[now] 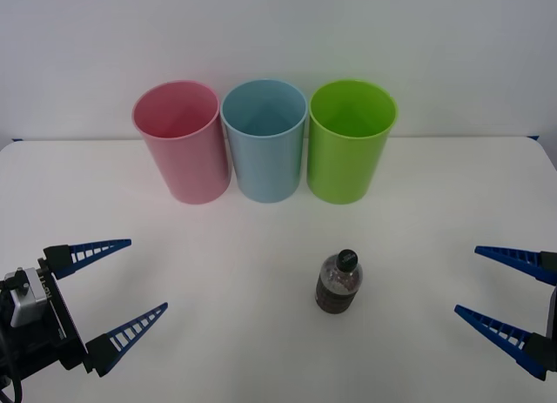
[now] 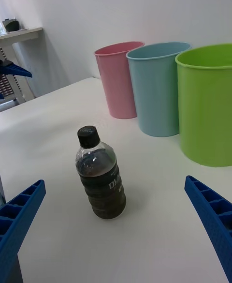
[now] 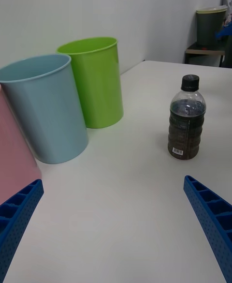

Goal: Put cans in the blue bin and PET bottles in the pink bin and trash in the green bin.

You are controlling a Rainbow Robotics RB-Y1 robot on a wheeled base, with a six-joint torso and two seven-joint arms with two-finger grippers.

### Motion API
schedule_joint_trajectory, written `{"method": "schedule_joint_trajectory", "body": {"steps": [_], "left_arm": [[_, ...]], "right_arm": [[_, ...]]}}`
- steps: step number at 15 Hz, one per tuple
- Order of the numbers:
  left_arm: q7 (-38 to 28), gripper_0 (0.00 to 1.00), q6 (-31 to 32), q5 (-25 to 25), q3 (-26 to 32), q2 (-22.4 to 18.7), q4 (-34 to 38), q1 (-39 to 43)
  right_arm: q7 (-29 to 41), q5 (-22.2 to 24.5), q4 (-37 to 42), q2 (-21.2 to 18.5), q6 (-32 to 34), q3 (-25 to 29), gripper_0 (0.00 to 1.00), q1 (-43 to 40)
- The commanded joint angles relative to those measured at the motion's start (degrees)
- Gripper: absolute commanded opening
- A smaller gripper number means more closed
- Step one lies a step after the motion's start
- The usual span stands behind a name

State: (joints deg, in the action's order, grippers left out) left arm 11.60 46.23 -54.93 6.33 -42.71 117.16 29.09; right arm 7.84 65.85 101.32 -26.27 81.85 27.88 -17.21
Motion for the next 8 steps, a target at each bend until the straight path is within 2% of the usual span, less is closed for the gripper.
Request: {"method": "schedule_joint_trajectory", "body": {"steps": [1, 5, 8], "left_arm": [[0.0, 1.0, 0.0, 0.0, 0.0, 0.0, 0.0, 0.0], [0.0, 1.0, 0.0, 0.0, 0.0, 0.0, 0.0, 0.0], [0.0, 1.0, 0.0, 0.0, 0.0, 0.0, 0.0, 0.0]], "right_arm": [[-4.3, -0.1, -3.2, 0.1, 0.1, -0.7, 1.0, -0.6], [-10.6, -1.0, -8.8, 0.1, 0.1, -2.9, 1.0, -0.7], [-12.5, -1.0, -12.0, 0.1, 0.1, -4.6, 1.0, -0.7]]}}
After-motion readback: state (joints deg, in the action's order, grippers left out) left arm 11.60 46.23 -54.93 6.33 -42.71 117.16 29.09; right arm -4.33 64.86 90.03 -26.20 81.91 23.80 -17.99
